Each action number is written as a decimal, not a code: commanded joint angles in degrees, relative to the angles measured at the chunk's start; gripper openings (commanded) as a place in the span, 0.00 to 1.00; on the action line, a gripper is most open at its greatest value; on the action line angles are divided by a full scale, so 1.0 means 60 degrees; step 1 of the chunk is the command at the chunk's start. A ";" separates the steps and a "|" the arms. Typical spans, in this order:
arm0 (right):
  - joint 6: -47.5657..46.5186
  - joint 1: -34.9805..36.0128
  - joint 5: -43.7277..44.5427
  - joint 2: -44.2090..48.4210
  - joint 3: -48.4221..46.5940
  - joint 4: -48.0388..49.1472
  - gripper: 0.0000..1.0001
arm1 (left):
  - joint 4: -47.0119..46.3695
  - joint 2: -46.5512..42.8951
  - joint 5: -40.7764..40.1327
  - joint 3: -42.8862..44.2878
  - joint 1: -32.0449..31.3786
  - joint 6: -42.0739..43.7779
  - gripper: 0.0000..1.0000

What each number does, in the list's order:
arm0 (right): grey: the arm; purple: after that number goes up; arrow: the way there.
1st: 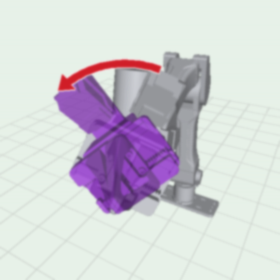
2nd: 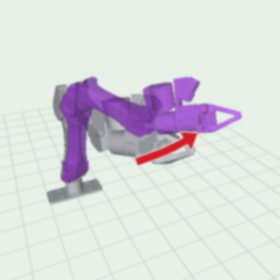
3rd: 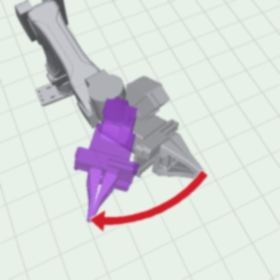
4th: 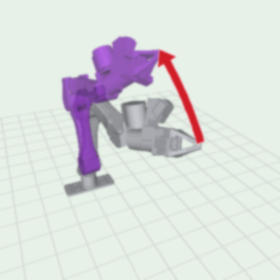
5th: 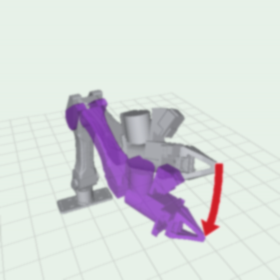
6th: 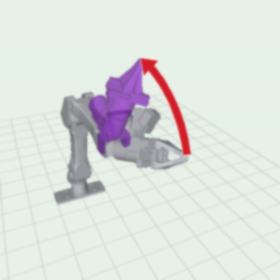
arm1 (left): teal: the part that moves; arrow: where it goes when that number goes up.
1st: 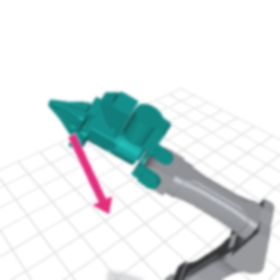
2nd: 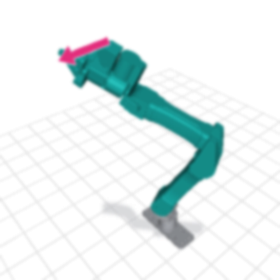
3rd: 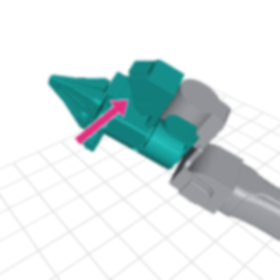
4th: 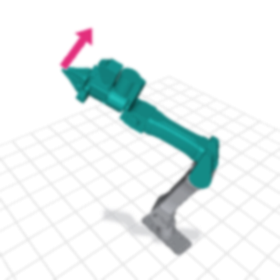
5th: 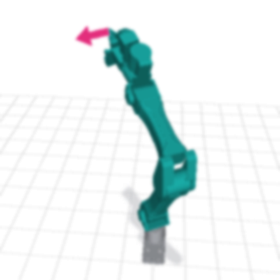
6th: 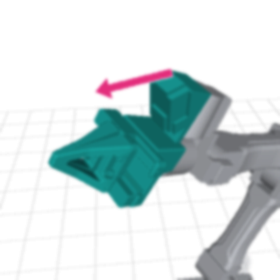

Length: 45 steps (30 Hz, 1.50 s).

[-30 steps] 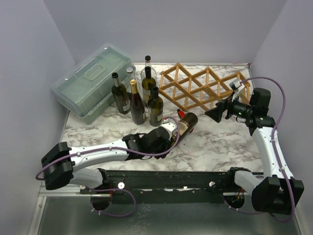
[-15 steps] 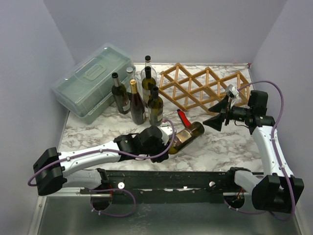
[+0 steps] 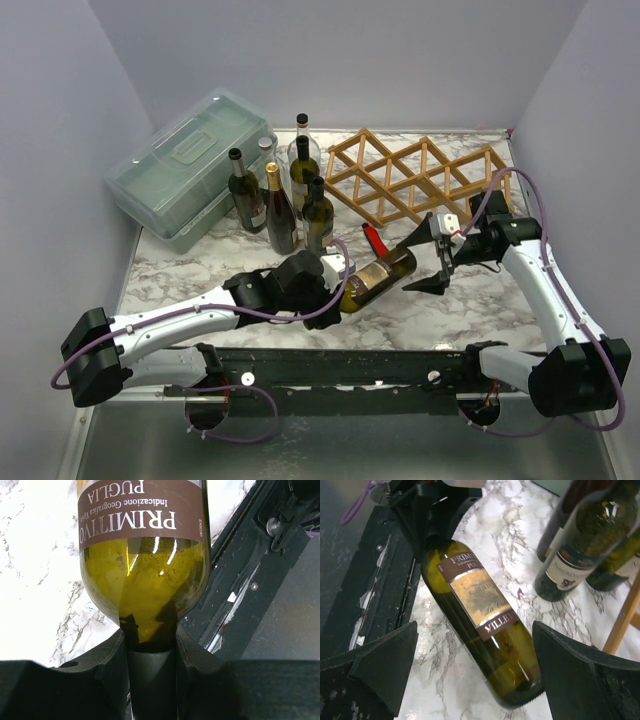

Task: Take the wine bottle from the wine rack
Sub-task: Place the wine bottle at the center of the board.

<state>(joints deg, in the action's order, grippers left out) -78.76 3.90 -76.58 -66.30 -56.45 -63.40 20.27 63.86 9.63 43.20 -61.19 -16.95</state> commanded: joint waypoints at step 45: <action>-0.0335 0.5535 0.6456 -0.0928 0.0891 0.3225 0.92 | -0.0550 0.0052 0.2214 0.0864 0.0628 -0.0236 0.00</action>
<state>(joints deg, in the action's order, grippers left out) -80.93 36.25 -39.44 -72.38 -52.53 -45.80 23.14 64.75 19.79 45.34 -57.74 -18.46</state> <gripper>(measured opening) 0.929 0.366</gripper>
